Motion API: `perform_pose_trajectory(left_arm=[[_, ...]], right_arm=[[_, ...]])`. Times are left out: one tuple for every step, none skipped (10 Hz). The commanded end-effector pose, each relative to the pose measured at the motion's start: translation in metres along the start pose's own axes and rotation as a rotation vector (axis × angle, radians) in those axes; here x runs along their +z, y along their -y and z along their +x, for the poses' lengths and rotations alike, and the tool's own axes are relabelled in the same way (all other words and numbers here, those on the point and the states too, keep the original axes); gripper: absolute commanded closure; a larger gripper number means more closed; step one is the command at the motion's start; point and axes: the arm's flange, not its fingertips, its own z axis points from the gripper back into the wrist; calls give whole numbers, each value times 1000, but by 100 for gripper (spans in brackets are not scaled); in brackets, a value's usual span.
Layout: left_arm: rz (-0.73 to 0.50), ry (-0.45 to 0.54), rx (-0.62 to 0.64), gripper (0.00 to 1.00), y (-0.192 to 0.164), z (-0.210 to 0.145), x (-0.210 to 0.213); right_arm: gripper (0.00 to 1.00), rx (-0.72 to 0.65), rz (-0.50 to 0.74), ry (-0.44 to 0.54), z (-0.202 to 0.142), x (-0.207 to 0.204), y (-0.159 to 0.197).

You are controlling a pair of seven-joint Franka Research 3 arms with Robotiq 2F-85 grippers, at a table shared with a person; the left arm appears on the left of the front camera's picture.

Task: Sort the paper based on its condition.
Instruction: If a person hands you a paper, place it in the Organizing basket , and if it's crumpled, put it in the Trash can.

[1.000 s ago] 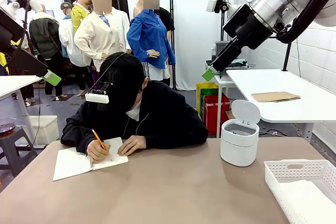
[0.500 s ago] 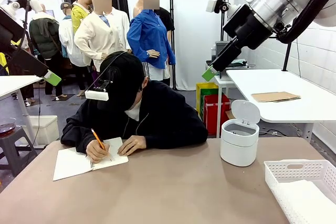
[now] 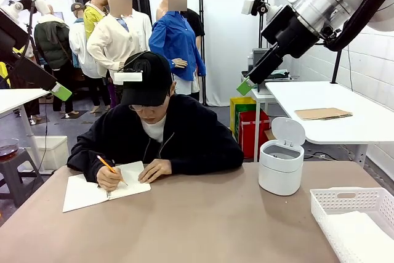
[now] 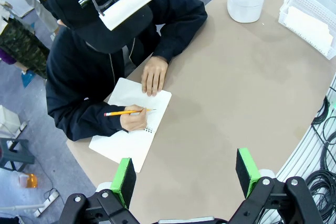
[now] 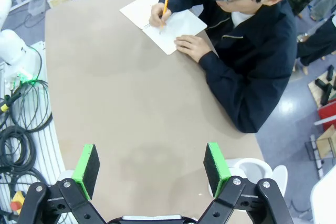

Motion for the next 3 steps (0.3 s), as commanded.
perform_pose_trajectory(left_arm=[[1, 0, 0, 0, -1, 0, 0], [1, 0, 0, 0, -1, 0, 0], [1, 0, 0, 0, -1, 0, 0]], right_arm=[[0, -3, 2, 8, 1, -1, -1], [0, -3, 2, 8, 1, -1, -1], [0, -3, 2, 8, 1, -1, -1]])
